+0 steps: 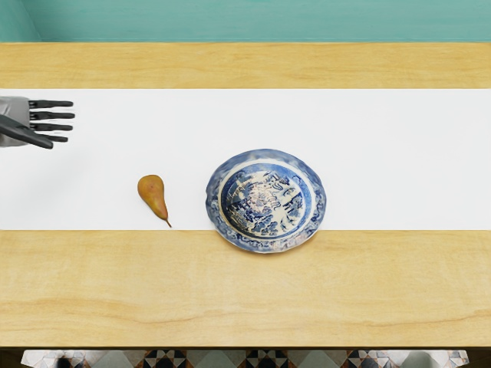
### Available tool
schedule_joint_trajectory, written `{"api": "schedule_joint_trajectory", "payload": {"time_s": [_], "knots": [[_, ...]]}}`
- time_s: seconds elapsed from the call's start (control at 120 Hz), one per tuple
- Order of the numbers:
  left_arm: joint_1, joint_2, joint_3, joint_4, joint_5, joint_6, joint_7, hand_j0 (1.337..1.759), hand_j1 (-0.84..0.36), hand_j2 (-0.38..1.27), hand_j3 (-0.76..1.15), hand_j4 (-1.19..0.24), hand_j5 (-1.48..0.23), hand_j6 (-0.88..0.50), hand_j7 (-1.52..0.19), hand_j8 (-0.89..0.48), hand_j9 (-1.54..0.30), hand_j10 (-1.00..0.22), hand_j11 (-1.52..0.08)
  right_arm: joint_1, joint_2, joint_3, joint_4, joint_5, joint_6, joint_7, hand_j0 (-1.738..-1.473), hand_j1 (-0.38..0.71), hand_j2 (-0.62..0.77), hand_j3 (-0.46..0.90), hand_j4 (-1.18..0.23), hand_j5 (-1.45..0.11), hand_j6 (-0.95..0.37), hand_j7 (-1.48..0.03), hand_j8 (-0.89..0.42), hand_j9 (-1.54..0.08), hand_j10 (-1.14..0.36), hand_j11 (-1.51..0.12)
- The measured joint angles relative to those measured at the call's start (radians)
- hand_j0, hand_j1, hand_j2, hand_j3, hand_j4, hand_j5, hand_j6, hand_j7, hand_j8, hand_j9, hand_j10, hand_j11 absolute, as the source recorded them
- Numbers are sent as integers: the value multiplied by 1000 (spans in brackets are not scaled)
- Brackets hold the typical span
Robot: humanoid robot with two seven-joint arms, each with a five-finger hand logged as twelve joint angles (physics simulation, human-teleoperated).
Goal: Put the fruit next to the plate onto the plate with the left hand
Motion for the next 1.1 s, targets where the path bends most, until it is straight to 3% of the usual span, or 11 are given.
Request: {"api": "schedule_joint_trajectory", "payload": {"time_s": [0.217,0.325,0.375,0.45,0.617,0.733,0.95,1.1], "knots": [[-1,-40,18,3,4,0,0,1658,333,2,0,-12,-17,-12,-17,-12,-17,-12,-17,0,0,1,0,0,0,0,-1658,-322,-4,0,-22,-29,-22,-29,-22,-29,-22,-29],[-63,-57,66,-1,33,0,0,1658,335,2,0,-11,-15,-10,-15,-10,-16,-11,-16,0,0,0,0,0,0,0,-1658,-322,-4,0,-22,-29,-22,-29,-22,-29,-22,-29],[-141,-116,104,-2,97,0,0,1658,335,2,0,-10,-15,-10,-15,-10,-15,-10,-15,1,0,0,0,0,0,0,-1658,-322,-4,0,-22,-29,-22,-29,-22,-29,-22,-29],[-192,-141,139,-4,202,0,0,1658,334,2,0,-12,-17,-12,-17,-12,-17,-12,-17,1,0,0,0,0,0,0,-1658,-322,-4,0,-22,-29,-22,-29,-22,-29,-22,-29],[-215,-187,166,-73,454,0,0,1658,313,6,0,-32,-40,-32,-40,-32,-40,-31,-40,1,0,0,0,0,0,0,-1658,-322,-4,0,-22,-29,-22,-29,-22,-29,-22,-29],[-225,-179,170,-201,619,0,0,1658,287,10,0,-54,-68,-54,-68,-54,-67,-53,-67,1,0,0,0,0,0,0,-1658,-322,-4,0,-22,-29,-22,-29,-22,-29,-22,-29],[-190,-53,170,-611,871,0,0,1658,248,18,0,-88,-111,-89,-110,-88,-110,-87,-110,1,0,0,0,0,0,0,-1658,-322,-4,0,-22,-29,-22,-29,-22,-29,-22,-29],[-147,-65,169,-739,1002,89,0,1658,227,21,0,-106,-134,-107,-133,-106,-133,-105,-133,1,0,0,0,0,0,0,-1658,-322,-4,0,-22,-29,-22,-29,-22,-29,-22,-29]]}}
